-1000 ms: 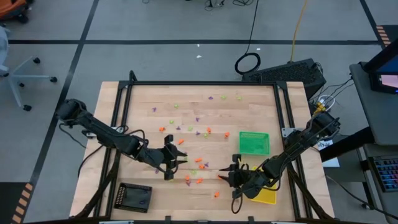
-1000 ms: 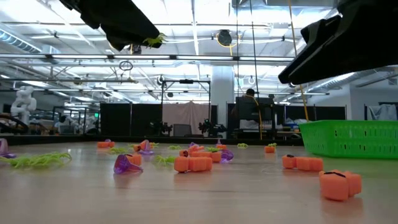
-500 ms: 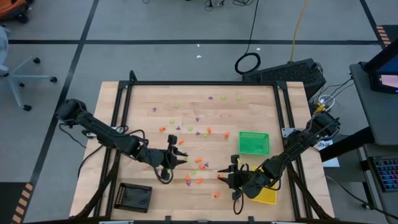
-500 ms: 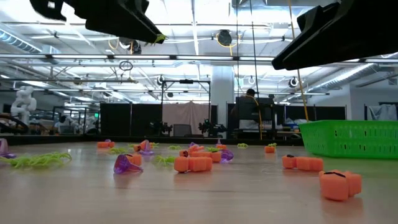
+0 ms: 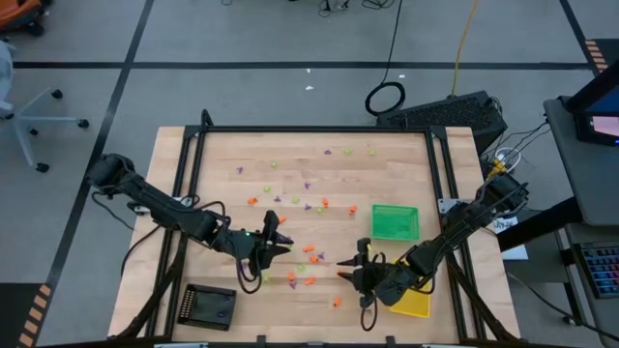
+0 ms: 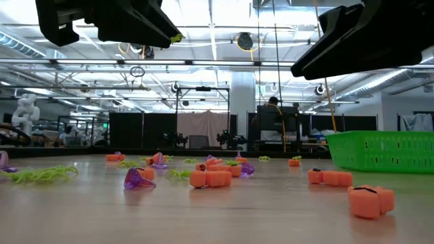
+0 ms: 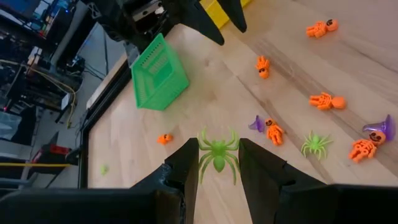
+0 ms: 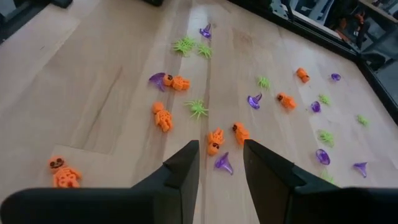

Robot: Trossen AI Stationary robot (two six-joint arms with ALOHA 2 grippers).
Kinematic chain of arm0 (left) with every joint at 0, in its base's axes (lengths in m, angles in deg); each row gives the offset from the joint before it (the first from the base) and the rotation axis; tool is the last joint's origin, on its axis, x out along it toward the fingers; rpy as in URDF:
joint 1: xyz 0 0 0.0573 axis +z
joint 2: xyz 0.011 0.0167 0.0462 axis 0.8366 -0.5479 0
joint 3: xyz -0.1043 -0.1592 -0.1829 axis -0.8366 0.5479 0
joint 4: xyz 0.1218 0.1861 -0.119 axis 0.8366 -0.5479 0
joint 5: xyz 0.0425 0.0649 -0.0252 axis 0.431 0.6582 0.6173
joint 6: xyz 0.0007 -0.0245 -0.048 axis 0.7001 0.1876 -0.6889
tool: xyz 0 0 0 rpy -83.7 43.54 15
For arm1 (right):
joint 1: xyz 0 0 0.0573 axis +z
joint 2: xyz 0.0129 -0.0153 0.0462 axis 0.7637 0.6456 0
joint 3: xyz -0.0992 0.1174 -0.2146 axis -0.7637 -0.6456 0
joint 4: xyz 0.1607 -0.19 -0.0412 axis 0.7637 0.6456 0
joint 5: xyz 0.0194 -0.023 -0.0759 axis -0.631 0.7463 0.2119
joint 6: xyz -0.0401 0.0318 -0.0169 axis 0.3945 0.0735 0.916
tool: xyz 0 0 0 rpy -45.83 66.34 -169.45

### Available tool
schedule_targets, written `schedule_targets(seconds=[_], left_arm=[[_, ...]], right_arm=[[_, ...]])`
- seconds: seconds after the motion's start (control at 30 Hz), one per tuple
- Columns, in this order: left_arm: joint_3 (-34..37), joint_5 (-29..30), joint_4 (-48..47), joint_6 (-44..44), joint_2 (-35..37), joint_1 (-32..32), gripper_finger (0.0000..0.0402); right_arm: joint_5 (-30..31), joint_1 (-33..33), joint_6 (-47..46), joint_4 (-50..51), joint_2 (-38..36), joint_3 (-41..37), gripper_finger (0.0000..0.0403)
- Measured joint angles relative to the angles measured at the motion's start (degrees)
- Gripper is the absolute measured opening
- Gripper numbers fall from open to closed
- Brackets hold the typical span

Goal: Sort Halloween decoration
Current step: Put the green spider toy into the yellow bin

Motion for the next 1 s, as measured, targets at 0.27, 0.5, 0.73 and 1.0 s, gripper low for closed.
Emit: schedule_targets(seconds=[0.27, 0.5, 0.73, 1.0], left_arm=[[0.0, 0.0, 0.0, 0.0, 0.0, 0.0, 0.0104], [0.0, 0.0, 0.2, -0.1, 0.0, 0.0, 0.0104], [0.0, 0.0, 0.3, -0.2, 0.0, 0.0, 0.0104], [0.0, -1.0, 0.8, -8.4, 0.0, 0.0, 0.0104]], right_arm=[[0.0, -2.5, 7.3, 0.0, 0.0, 0.0, 0.0111], [-0.1, -3.2, 15.5, 0.0, 0.0, 0.5, 0.0112], [0.0, -3.7, 42.2, -8.4, 0.0, 1.8, 0.0123], [-1.6, -7.2, 60.2, -11.7, 0.4, 5.5, 0.0159]])
